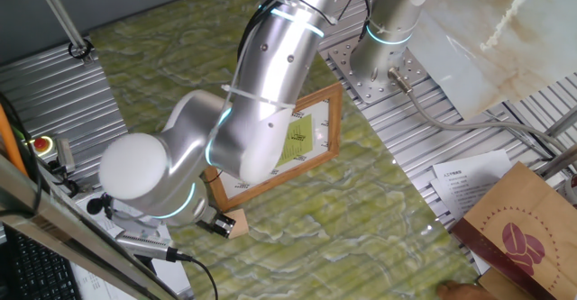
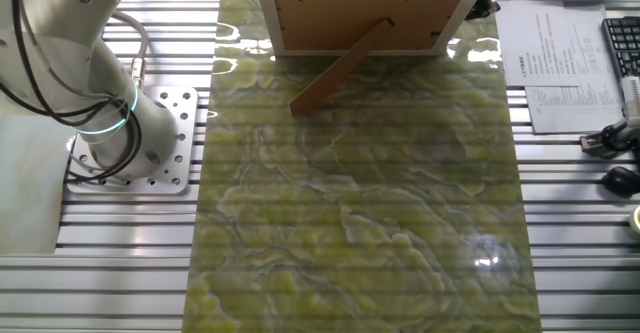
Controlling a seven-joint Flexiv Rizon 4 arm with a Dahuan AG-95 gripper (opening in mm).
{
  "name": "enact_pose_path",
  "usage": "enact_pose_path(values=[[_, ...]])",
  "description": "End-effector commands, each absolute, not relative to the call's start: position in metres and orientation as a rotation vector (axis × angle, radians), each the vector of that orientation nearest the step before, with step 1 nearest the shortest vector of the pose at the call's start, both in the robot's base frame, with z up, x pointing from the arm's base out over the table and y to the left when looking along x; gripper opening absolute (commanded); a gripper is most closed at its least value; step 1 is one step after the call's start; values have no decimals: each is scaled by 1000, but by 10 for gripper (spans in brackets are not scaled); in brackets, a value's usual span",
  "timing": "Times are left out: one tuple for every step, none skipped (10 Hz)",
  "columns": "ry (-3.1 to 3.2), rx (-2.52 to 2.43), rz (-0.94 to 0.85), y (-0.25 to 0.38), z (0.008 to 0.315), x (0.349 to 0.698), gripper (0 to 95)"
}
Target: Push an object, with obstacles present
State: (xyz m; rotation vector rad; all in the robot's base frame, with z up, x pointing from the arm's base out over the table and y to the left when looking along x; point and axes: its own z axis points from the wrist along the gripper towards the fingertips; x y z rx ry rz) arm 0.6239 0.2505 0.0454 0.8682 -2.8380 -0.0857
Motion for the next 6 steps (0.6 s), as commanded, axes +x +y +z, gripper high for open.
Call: enact_pose_path(values=[[-2839,853,-81,252,41,618,0],[-2836,850,-83,253,40,612,0],[-2832,840,-81,253,40,608,0],[-2831,833,-82,253,40,604,0],[-2830,831,-84,253,40,602,0],[-2827,814,-84,254,41,598,0]])
